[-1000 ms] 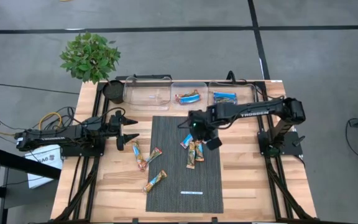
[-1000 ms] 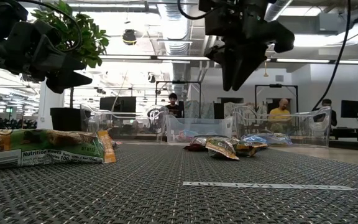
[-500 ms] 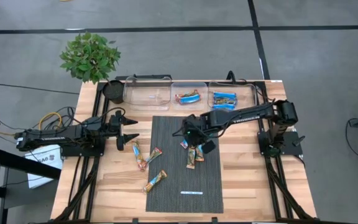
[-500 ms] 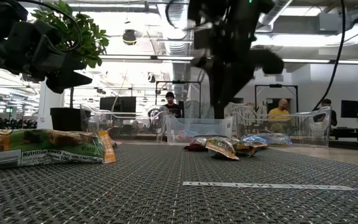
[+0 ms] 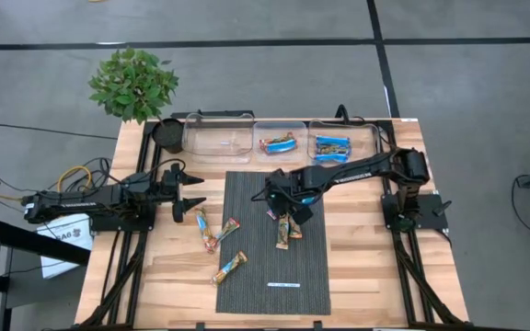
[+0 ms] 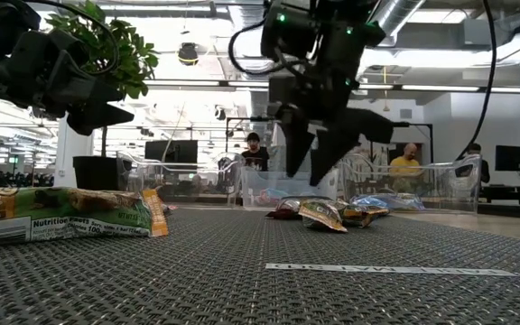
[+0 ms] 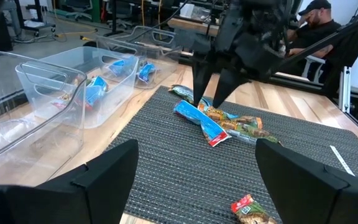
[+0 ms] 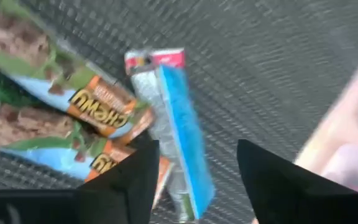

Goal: Pick and place Granola Bars by type
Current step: Put the top red granola bar into the white bin

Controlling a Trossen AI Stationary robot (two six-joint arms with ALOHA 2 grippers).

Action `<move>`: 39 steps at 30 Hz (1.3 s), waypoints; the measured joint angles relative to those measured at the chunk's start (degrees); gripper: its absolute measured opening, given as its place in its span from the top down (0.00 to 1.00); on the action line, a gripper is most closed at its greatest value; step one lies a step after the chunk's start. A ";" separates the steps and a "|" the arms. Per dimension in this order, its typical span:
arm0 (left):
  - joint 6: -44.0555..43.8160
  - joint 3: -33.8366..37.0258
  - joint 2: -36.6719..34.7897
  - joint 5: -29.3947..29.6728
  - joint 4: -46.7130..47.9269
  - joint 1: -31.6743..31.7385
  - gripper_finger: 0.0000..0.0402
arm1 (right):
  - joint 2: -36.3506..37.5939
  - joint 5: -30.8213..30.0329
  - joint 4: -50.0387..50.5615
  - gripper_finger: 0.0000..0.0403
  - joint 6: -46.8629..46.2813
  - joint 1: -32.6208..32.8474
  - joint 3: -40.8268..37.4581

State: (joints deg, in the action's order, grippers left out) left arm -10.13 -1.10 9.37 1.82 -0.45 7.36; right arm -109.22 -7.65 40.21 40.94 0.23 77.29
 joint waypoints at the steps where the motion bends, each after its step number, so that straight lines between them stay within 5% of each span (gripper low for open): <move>1: -0.02 0.00 -0.01 0.03 0.00 0.00 0.21 | -0.19 0.01 0.48 0.47 0.05 0.00 -0.09; 9: -0.01 0.00 0.00 0.03 0.03 0.01 0.21 | -3.03 0.21 -0.37 0.46 1.42 -0.38 0.00; 39: 0.00 0.00 0.01 0.03 0.09 0.00 0.21 | -6.33 0.82 -3.20 0.76 1.12 -1.38 -0.76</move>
State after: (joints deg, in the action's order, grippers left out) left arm -10.13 -1.10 9.38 1.85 -0.36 7.36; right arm -115.55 -6.83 37.01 42.06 -1.15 76.53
